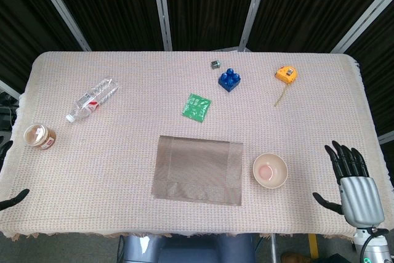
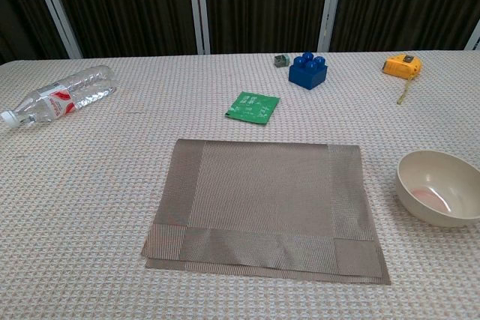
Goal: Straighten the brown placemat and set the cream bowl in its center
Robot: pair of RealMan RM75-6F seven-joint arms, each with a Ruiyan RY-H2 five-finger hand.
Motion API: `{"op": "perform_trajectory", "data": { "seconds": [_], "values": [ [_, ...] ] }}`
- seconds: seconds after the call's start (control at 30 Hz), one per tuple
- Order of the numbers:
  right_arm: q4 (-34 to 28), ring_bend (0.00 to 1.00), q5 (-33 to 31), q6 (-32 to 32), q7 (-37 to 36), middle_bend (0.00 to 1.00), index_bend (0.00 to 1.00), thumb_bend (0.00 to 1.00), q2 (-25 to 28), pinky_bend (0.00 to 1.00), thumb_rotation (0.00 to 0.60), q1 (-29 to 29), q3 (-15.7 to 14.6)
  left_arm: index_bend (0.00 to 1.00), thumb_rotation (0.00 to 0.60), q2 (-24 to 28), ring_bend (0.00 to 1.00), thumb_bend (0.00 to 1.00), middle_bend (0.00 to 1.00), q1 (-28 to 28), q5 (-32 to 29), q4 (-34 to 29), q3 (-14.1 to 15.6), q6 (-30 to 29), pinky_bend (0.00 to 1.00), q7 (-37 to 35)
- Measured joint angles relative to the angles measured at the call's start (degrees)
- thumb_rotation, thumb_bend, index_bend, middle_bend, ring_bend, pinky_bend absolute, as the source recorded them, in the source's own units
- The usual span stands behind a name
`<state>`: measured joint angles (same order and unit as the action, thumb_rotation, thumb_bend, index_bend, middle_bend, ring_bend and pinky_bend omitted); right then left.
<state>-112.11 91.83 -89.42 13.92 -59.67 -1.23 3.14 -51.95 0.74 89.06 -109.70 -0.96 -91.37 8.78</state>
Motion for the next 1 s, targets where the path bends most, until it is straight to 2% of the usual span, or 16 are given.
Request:
{"op": "perform_trajectory", "data": {
  "seconds": [0.27,0.43,0.67,0.73,0.83,1.0],
  "values": [
    [0.04,0.00,-0.10,0.88,0.25,0.00,0.02,0.00,-0.22,0.00,0.600,-0.28,-0.28,0.00,0.600,-0.04,0.00,0.06,0.00,0.02,-0.11,0.13,0.03,0.11,0.00,0.05],
    [-0.07,0.00,-0.19,3.25,-0.15,0.00,0.07,0.00,-0.39,0.00,0.600,-0.90,-1.05,0.00,0.600,-0.18,0.00,0.05,0.00,-0.25,-0.36,0.05,-0.04,0.64,0.00,0.29],
    [2.57,0.00,1.11,14.01,0.37,0.00,0.16,0.00,-3.12,0.00,0.600,-4.79,-3.88,0.00,0.600,-0.99,0.00,0.05,0.00,-0.82,-2.10,0.31,-0.69,1.46,0.00,1.81],
    [4.21,0.00,1.28,17.11,0.84,0.00,0.21,0.00,-4.82,0.00,0.600,-6.24,-4.40,0.00,0.600,-1.23,0.00,0.05,0.00,-0.97,-2.79,0.45,-0.86,1.82,0.00,2.35],
    [7.30,0.00,1.06,20.41,2.66,0.00,0.27,0.00,-8.32,0.00,0.600,-8.38,-4.54,0.00,0.600,-1.50,0.00,0.05,0.00,-1.14,-3.60,0.42,-1.11,2.11,0.00,2.94],
    [10.80,0.00,-1.73,24.60,5.20,0.00,0.29,0.04,-12.39,0.00,0.600,-10.88,-4.01,0.00,0.600,-1.83,0.00,0.06,0.00,-1.27,-4.22,0.33,-1.28,2.35,0.00,3.56]
  ]
}}
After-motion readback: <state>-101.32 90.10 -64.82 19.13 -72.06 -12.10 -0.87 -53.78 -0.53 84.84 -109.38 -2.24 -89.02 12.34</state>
